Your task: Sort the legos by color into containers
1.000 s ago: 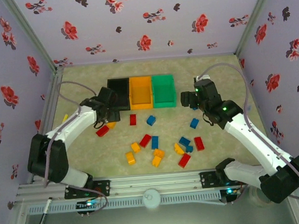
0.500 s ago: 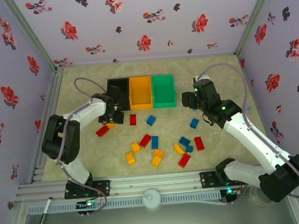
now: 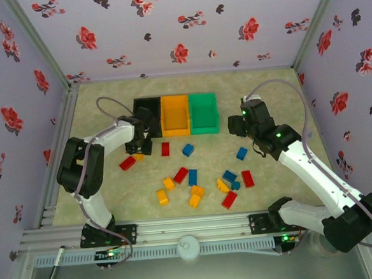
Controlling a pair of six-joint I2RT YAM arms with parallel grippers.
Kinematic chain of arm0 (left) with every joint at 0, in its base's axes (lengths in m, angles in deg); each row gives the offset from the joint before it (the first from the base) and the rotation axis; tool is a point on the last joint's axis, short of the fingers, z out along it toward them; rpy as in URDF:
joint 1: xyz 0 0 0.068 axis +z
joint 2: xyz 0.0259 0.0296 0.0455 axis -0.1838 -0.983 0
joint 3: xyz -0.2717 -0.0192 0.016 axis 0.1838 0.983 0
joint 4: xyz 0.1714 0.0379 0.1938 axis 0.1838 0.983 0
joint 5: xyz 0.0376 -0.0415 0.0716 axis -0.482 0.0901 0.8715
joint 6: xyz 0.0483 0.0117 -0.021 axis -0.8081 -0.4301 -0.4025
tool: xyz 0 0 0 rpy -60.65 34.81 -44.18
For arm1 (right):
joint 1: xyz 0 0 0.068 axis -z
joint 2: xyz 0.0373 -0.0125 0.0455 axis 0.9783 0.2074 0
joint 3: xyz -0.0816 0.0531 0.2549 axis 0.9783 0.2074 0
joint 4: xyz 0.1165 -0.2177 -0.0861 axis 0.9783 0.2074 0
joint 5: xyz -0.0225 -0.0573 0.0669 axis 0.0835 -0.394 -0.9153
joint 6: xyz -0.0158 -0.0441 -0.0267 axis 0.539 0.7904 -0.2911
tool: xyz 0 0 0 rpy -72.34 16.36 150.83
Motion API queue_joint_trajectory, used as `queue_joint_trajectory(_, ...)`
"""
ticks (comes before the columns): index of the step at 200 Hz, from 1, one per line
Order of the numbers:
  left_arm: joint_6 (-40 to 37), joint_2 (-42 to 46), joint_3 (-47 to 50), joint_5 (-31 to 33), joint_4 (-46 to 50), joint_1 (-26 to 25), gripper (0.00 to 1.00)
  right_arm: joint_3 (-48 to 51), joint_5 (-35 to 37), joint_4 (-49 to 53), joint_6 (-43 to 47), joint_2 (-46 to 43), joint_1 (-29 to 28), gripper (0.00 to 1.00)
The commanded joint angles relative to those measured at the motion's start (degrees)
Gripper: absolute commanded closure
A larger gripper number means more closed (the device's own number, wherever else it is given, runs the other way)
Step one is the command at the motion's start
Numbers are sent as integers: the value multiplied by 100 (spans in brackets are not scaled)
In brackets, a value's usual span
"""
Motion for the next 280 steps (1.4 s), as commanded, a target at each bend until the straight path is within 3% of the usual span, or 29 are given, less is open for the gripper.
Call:
queue_joint_trajectory(1, -33, -47, -79, -40, 25, 48, 58, 40, 60, 133, -57, -86, -41, 33)
queue_joint_trajectory(48, 23, 213, -115, -31, 53, 41, 69, 23, 61, 166, -64, -93, -43, 36)
queue_joint_trajectory(118, -13, 985, -975, 35, 314, 55, 71, 22, 38, 186, -81, -96, -41, 39)
queue_joint_trajectory(208, -356, -912, -3548, -74, 510, 390, 72, 2, 46, 438, -125, -188, -50, 41)
queue_joint_trajectory(225, -359, -1298, -4039, -103, 654, 467, 63, 1, 62, 491, -127, -244, -50, 41)
queue_joint_trajectory(239, -348, -1499, -4312, -104, 784, 491, 46, -5, 73, 533, -127, -283, -48, 41)
queue_joint_trajectory(250, -350, -1494, -4356, -120, 816, 493, 39, -13, 78, 571, -125, -295, -50, 41)
queue_joint_trajectory(280, -291, -1005, -3845, -121, 699, 476, 35, -15, 48, 563, -110, -285, -56, 39)
